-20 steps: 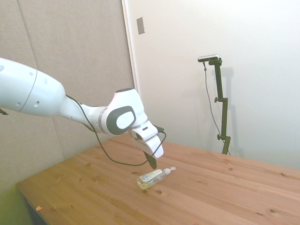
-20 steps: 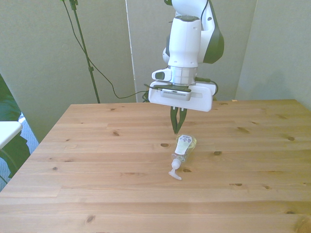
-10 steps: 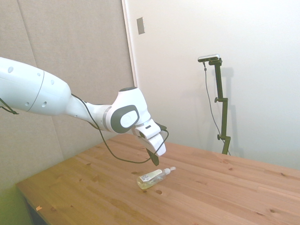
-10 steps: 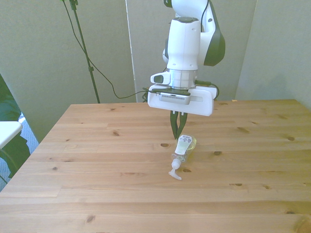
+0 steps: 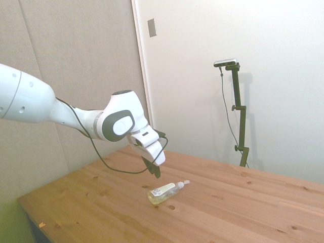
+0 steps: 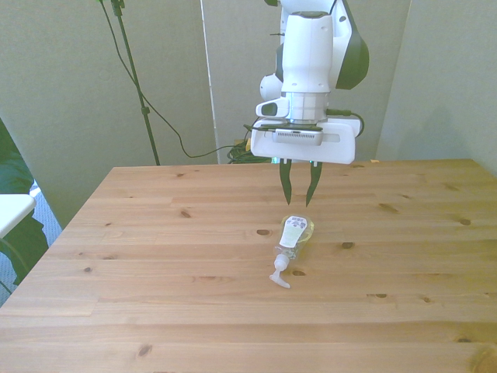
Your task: Knock down the sanitizer
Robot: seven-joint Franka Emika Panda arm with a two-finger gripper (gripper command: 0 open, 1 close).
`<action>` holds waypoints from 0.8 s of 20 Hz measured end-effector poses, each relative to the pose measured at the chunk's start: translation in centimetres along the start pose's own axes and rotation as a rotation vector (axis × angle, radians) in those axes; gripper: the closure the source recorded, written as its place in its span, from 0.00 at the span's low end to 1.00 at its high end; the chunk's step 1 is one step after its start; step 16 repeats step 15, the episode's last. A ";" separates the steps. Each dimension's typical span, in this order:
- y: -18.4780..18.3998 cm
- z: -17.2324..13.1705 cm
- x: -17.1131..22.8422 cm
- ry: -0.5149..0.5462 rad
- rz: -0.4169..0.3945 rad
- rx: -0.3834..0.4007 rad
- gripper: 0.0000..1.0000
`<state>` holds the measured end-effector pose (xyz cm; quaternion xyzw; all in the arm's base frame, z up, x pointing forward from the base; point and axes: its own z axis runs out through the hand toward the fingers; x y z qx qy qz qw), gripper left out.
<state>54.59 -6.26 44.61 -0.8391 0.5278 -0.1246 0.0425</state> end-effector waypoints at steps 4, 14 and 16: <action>0.9 -1.1 -3.0 -0.008 -0.040 0.005 0.00; 3.0 -2.4 -10.2 -0.014 -0.147 -0.001 0.00; 3.1 -2.5 -10.7 -0.013 -0.155 -0.001 0.00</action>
